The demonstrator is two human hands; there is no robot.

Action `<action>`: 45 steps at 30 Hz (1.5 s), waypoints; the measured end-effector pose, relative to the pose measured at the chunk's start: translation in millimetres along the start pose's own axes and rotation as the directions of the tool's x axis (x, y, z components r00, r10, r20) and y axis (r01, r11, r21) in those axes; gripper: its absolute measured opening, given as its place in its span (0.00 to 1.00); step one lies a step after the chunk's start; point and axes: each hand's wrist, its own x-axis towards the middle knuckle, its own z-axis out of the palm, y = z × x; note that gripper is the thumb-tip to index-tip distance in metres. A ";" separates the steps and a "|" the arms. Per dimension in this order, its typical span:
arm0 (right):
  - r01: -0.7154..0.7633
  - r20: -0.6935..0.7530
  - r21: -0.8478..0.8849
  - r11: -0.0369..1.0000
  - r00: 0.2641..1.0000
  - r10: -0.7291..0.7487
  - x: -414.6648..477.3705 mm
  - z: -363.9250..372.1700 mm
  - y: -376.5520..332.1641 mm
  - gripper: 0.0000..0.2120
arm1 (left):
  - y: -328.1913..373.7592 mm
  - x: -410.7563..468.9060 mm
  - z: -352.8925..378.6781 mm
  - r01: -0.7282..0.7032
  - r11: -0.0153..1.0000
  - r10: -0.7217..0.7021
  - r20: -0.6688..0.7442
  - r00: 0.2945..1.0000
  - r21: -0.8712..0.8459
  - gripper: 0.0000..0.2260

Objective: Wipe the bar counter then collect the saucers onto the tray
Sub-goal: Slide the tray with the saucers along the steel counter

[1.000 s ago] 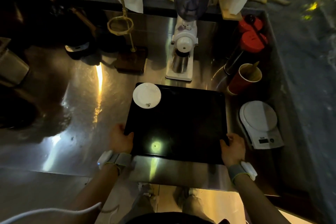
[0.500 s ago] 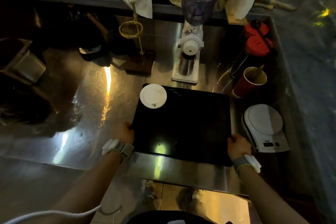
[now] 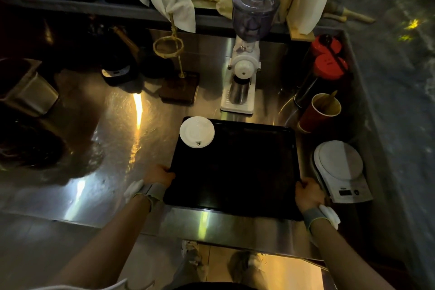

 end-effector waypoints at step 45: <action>-0.012 -0.109 0.056 0.998 0.994 0.018 -66.9 31.5 -40.0 0.25 | -41.3 -12.6 -16.8 -0.022 0.998 -0.004 -0.453 0.891 -0.052 0.15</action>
